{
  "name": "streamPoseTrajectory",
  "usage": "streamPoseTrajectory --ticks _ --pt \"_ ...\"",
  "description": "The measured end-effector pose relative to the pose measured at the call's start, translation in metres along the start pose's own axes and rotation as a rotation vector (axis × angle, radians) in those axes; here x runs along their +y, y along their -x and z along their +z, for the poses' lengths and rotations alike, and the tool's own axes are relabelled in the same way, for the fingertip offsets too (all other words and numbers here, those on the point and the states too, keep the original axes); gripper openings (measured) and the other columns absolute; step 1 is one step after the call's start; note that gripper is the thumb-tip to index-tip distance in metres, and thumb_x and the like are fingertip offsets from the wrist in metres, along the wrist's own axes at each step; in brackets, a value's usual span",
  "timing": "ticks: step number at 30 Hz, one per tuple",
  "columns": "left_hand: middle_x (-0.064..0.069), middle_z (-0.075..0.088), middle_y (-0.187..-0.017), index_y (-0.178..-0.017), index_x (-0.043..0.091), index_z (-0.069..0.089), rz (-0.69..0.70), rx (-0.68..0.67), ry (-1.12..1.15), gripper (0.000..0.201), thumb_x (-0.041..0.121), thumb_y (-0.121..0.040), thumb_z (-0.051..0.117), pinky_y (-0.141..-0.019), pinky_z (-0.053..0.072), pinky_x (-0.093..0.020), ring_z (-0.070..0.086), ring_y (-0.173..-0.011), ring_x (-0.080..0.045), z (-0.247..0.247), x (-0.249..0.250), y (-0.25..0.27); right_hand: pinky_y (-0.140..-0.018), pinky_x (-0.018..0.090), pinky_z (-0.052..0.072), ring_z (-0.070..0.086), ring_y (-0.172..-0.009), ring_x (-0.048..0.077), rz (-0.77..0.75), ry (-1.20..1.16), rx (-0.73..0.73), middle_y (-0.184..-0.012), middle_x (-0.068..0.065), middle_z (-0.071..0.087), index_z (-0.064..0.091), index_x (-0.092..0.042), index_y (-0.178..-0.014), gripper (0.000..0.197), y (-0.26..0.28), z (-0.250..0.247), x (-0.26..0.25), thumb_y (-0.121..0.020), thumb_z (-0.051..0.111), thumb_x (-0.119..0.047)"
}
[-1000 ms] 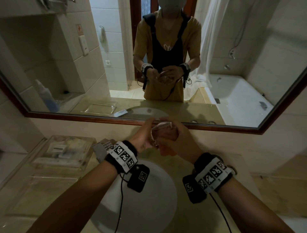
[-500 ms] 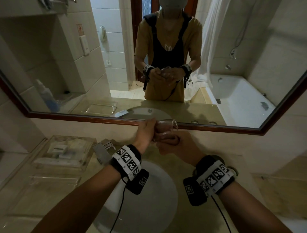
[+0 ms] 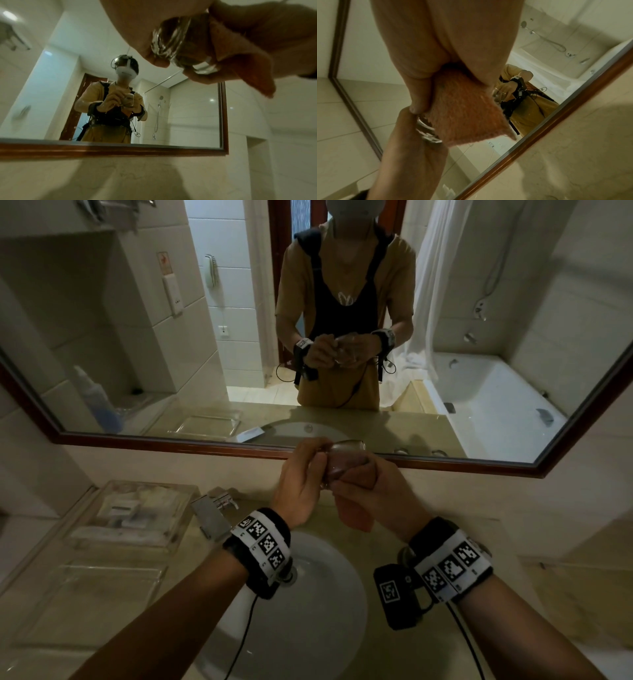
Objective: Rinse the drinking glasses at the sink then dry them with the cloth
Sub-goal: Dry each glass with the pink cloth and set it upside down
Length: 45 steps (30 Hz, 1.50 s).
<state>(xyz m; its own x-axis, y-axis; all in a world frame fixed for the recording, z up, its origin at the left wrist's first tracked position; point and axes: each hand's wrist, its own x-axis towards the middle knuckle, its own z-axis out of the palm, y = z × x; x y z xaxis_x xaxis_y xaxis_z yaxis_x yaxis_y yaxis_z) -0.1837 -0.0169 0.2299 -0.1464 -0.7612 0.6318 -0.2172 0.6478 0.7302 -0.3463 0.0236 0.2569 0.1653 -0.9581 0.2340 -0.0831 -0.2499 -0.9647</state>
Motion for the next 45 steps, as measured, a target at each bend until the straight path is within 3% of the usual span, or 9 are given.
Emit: streamPoseTrajectory --ticks 7,11,15,22,25,34,37,40,45 --pt "-0.009 0.063 -0.072 -0.093 0.009 0.062 -0.851 -0.283 0.704 0.046 0.039 -0.101 0.028 -0.046 0.047 -0.024 0.06 -0.055 -0.017 -0.007 0.014 -0.017 -0.07 0.016 0.05 0.068 -0.08 0.002 -0.041 0.007 -0.021 -0.086 -0.012 0.074 0.065 -0.022 -0.105 0.04 0.002 -0.001 0.002 -0.077 0.075 0.005" --pt "-0.009 0.061 -0.073 -0.096 0.009 0.06 -0.961 -0.296 0.617 0.039 0.039 -0.099 0.034 -0.044 0.047 -0.023 0.058 -0.056 -0.019 -0.008 0.016 -0.022 -0.077 0.021 0.052 0.068 -0.091 0.009 -0.043 0.032 -0.037 -0.098 -0.004 0.073 0.066 -0.022 -0.112 0.047 0.0 0.0 0.006 -0.074 0.079 0.002" --pt "-0.008 0.056 -0.068 -0.084 0.004 0.058 -0.674 -0.131 0.322 0.037 0.021 -0.103 0.032 -0.04 0.043 -0.02 0.055 -0.053 -0.015 0.0 0.015 -0.02 -0.076 0.023 0.053 0.069 -0.087 0.01 -0.047 0.024 -0.081 -0.094 -0.002 0.073 0.069 -0.011 -0.109 0.039 -0.003 -0.003 0.004 -0.075 0.077 0.006" --pt "-0.016 0.062 -0.1 -0.112 0.005 0.054 0.243 -0.051 -0.226 0.041 0.031 -0.102 0.024 -0.082 0.045 -0.021 0.057 -0.09 -0.017 -0.002 0.006 -0.006 -0.077 0.025 0.054 0.07 -0.087 0.011 0.057 -0.135 -0.167 -0.089 -0.002 0.076 0.07 -0.013 -0.1 0.034 -0.001 -0.011 -0.009 -0.078 0.069 0.012" --pt "-0.02 0.057 -0.112 -0.12 0.006 0.047 0.351 -0.128 -0.335 0.04 0.033 -0.102 0.023 -0.09 0.044 -0.024 0.054 -0.1 -0.021 -0.009 0.003 -0.008 -0.074 0.023 0.054 0.07 -0.085 0.011 0.055 -0.142 -0.18 -0.088 -0.001 0.075 0.067 -0.013 -0.104 0.04 0.0 -0.014 -0.007 -0.075 0.069 0.016" --pt "-0.017 0.071 -0.102 -0.107 0.008 0.067 -0.958 -0.269 0.468 0.055 0.048 -0.099 0.03 -0.078 0.054 -0.041 0.067 -0.093 -0.035 -0.004 0.015 -0.026 -0.049 0.034 0.043 0.051 -0.048 0.027 0.045 0.074 -0.244 -0.063 0.003 0.065 0.07 -0.013 -0.108 0.029 0.004 -0.009 0.01 -0.082 0.073 -0.001" --pt "-0.018 0.065 -0.073 -0.081 0.001 0.062 -0.7 -0.121 0.152 0.051 0.033 -0.103 0.03 -0.053 0.048 -0.033 0.061 -0.064 -0.024 0.004 0.024 -0.022 -0.053 0.029 0.048 0.061 -0.055 0.018 0.018 0.044 -0.246 -0.075 0.01 0.07 0.066 -0.017 -0.12 0.043 0.004 -0.005 0.01 -0.082 0.071 0.004" --pt "-0.02 0.063 -0.072 -0.078 -0.004 0.061 -0.25 -0.059 -0.08 0.055 0.033 -0.101 0.027 -0.062 0.048 -0.036 0.059 -0.063 -0.025 0.007 0.018 -0.007 -0.059 0.034 0.054 0.067 -0.069 0.027 0.07 -0.082 -0.18 -0.086 0.012 0.075 0.07 -0.028 -0.113 0.044 0.0 -0.006 0.005 -0.08 0.075 0.0" --pt "-0.022 0.063 -0.093 -0.105 -0.007 0.062 0.398 -0.049 -0.422 0.055 0.029 -0.103 0.021 -0.077 0.047 -0.037 0.056 -0.084 -0.027 0.007 0.003 -0.006 -0.096 0.032 0.051 0.065 -0.11 0.025 0.128 -0.281 -0.109 -0.116 0.018 0.069 0.068 0.004 -0.113 0.037 0.0 -0.005 0.004 -0.079 0.071 -0.011"
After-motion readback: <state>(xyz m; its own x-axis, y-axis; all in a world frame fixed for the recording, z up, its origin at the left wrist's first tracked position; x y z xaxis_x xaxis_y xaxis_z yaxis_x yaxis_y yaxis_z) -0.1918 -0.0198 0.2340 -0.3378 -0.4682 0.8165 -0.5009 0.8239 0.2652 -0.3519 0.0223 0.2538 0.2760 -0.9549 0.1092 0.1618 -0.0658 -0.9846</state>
